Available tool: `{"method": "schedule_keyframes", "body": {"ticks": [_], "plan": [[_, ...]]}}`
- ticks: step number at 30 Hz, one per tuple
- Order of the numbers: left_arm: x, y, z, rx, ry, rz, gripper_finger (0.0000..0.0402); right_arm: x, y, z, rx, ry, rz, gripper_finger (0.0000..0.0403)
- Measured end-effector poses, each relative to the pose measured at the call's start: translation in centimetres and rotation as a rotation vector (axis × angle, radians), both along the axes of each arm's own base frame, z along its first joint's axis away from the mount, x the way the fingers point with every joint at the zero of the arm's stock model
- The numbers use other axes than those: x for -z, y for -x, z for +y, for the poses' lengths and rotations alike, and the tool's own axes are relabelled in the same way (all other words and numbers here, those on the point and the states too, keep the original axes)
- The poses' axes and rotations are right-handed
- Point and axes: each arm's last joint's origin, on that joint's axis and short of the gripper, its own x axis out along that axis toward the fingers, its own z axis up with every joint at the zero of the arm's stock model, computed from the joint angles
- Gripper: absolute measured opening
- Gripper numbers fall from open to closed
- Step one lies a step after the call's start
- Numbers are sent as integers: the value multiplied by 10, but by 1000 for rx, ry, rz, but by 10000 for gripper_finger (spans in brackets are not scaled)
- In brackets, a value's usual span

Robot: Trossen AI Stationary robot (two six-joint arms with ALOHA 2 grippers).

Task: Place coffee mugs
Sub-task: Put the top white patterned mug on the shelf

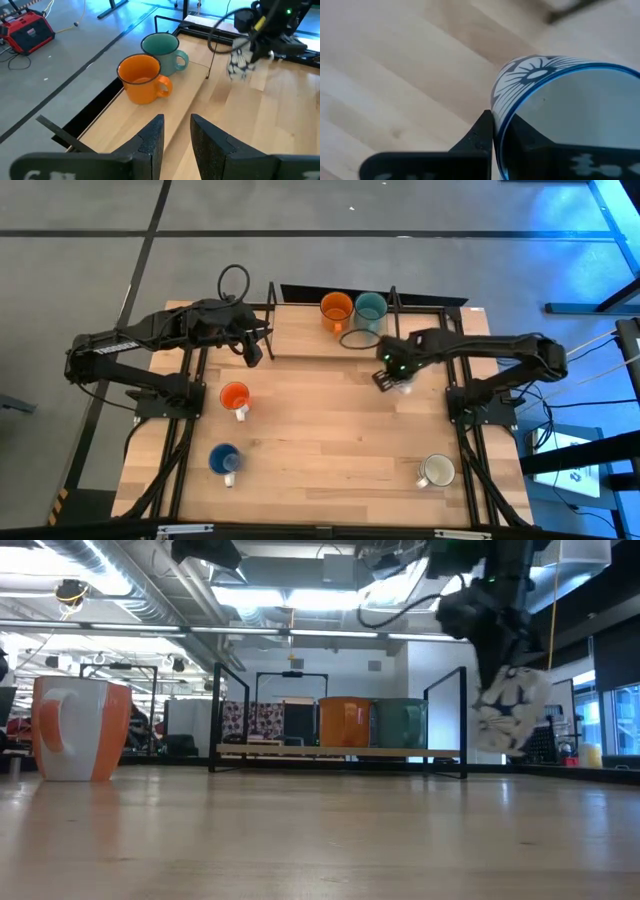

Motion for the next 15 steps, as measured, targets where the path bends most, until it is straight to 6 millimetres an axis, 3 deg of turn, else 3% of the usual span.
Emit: {"method": "schedule_keyframes", "body": {"ticks": [9,15], "plan": [[0,0,0,19,-30,18,88,26,-39,20,-23,-41,-42,7],[0,0,0,19,-31,18,88,22,-64,22,-68,-29,-49,6]]}}
